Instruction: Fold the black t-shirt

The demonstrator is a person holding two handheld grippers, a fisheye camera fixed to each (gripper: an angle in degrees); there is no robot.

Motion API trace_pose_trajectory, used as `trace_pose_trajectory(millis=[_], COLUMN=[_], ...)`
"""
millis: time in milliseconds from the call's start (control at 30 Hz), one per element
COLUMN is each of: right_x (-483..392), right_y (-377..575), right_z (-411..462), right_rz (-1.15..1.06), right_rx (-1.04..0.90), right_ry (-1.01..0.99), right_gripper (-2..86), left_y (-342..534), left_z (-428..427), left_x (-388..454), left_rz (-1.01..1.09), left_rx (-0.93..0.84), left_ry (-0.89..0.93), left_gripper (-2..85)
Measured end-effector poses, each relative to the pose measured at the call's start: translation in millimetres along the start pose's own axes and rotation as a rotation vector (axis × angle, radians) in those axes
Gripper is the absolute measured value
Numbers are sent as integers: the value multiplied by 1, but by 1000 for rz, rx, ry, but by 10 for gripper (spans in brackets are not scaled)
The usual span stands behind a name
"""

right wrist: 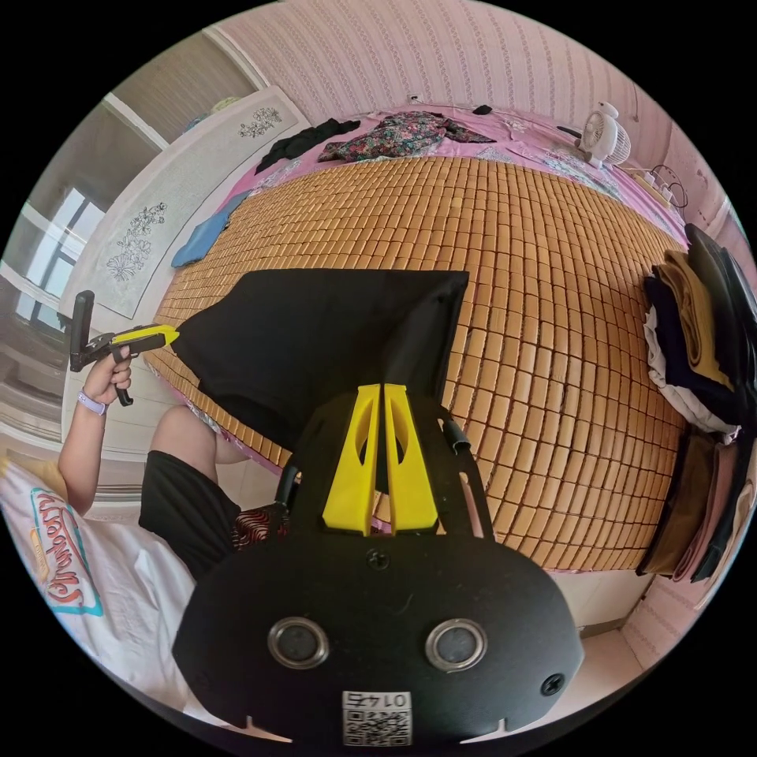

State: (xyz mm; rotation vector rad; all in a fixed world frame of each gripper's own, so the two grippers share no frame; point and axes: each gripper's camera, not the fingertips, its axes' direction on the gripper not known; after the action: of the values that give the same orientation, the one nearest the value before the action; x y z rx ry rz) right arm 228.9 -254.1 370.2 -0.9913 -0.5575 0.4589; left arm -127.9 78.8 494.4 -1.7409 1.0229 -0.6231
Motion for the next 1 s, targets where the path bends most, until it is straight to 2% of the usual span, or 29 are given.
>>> trace_pose_trajectory(millis=[133, 267, 400, 533, 633, 700, 767, 867, 1000], right_x=[0, 6, -2, -12, -39, -78, -106, -143, -183], right_y=[1, 7, 12, 11, -1, -24, -48, -105, -177], right_z=[3, 41, 69, 67, 57, 60, 69, 94, 137], right_rz=[20, 73, 99, 84, -58, -230, -352, -475, -638], right_rx=[-48, -151, -224, -213, -134, -67, -28, -94, -192], right_ry=[-19, -27, 42, 98, 291, 478, 435, 252, 251], right_gripper=[5, 6, 7, 8, 14, 22, 28, 38, 18], left_y=[15, 38, 60, 68, 65, 60, 48, 35, 16], left_z=[9, 61, 97, 104, 92, 87, 100, 138, 170], left_x=[-11, -24, -37, -27, -6, 18, 56, 101, 122], left_rz=[-40, -90, -203, -172, -79, 14, 124, 226, 265], left_rx=[-28, -111, -156, -164, -74, 26, 90, 117, 131], left_ry=[3, 28, 56, -49, -153, -136, -32, -2, -13], left_gripper=[-6, -6, -5, -6, -6, -7, -7, -7, -7])
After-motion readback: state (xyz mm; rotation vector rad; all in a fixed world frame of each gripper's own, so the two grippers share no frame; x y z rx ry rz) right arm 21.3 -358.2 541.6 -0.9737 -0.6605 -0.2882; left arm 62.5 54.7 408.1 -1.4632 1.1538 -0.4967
